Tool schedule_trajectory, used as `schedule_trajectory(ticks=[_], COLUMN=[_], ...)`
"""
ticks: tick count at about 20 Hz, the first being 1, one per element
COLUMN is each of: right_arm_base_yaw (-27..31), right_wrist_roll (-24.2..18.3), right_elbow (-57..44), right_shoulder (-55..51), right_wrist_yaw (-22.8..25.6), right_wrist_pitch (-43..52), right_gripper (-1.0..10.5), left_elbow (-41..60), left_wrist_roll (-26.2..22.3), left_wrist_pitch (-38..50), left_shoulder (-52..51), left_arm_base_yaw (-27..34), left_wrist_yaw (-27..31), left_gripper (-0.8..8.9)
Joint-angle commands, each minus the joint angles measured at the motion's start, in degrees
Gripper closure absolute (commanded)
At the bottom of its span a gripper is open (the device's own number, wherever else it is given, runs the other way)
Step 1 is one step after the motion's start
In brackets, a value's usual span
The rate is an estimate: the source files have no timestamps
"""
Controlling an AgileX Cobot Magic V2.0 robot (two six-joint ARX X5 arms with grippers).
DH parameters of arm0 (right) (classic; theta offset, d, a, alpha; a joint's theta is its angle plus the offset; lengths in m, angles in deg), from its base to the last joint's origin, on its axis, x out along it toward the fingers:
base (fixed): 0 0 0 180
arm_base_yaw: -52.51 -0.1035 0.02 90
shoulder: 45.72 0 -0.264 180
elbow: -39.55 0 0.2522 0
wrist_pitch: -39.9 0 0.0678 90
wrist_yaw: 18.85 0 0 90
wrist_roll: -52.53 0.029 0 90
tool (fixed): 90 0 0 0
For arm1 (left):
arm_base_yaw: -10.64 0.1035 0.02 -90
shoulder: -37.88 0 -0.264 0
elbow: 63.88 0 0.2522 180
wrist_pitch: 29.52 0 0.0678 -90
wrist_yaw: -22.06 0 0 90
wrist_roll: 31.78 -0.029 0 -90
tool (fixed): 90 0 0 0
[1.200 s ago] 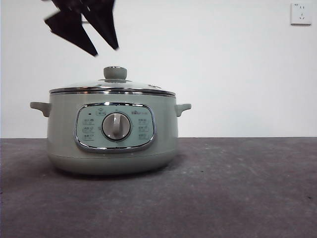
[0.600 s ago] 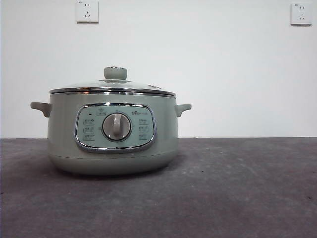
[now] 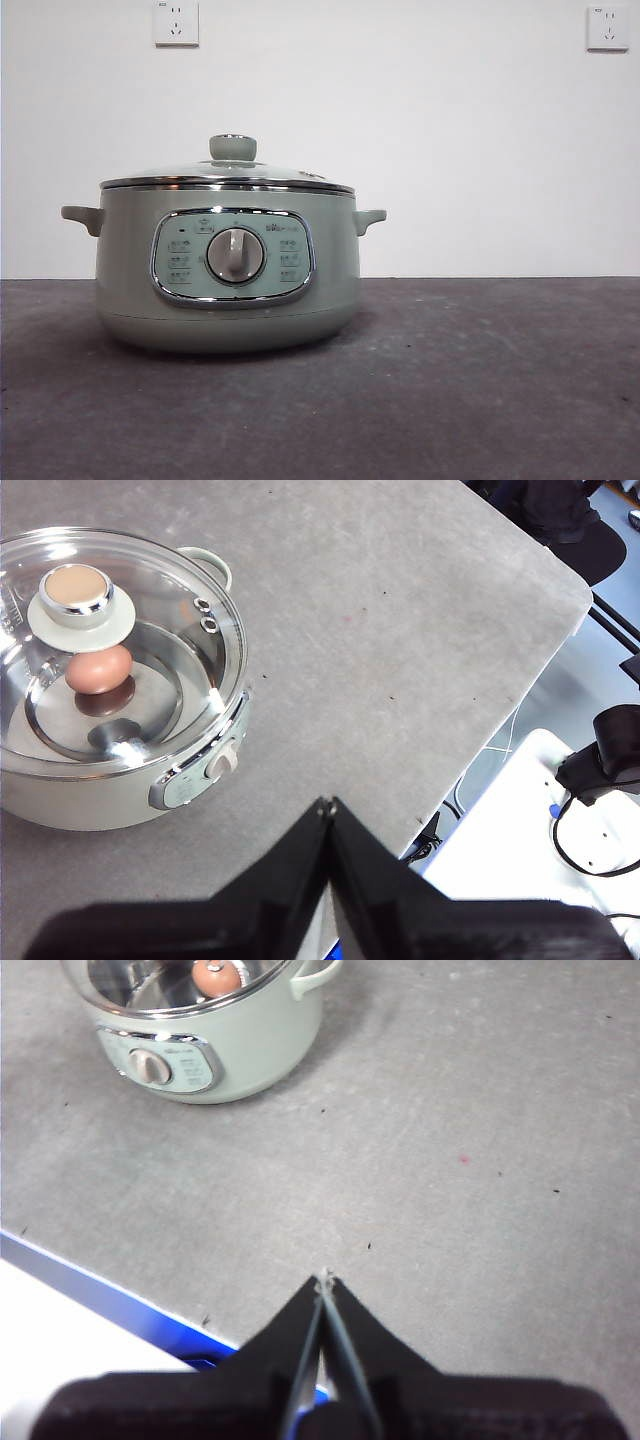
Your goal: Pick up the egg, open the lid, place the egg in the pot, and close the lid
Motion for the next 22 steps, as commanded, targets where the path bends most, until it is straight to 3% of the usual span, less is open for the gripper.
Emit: schedule_trajectory(ticks=[1, 16, 19, 22], right_arm_base_yaw=[-0.04, -0.04, -0.04, -0.04], right_wrist_roll=[1.86, 1.84, 1.84, 1.84], right_elbow=[-0.50, -0.50, -0.50, -0.50], right_shoulder=[-0.17, -0.15, -0.15, -0.15], right_wrist_yaw=[0.26, 1.66, 1.66, 1.64], right_wrist_pitch=[0.04, 0.04, 0.04, 0.04], right_gripper=[9.4, 9.4, 9.4, 9.4], left_elbow=[-0.04, -0.04, -0.04, 1.36], left_wrist_roll=[-0.44, -1.31, -5.40, -12.94], left_wrist_pitch=[-0.24, 1.31, 8.17, 18.97], left_shoulder=[-0.11, 2.16, 1.95, -1.11], left_arm_base_yaw=[0.09, 0.11, 0.11, 4.00], left_wrist_yaw=[-0.28, 0.00, 2.80, 5.70], left_gripper=[8.21, 8.16, 8.16, 8.16])
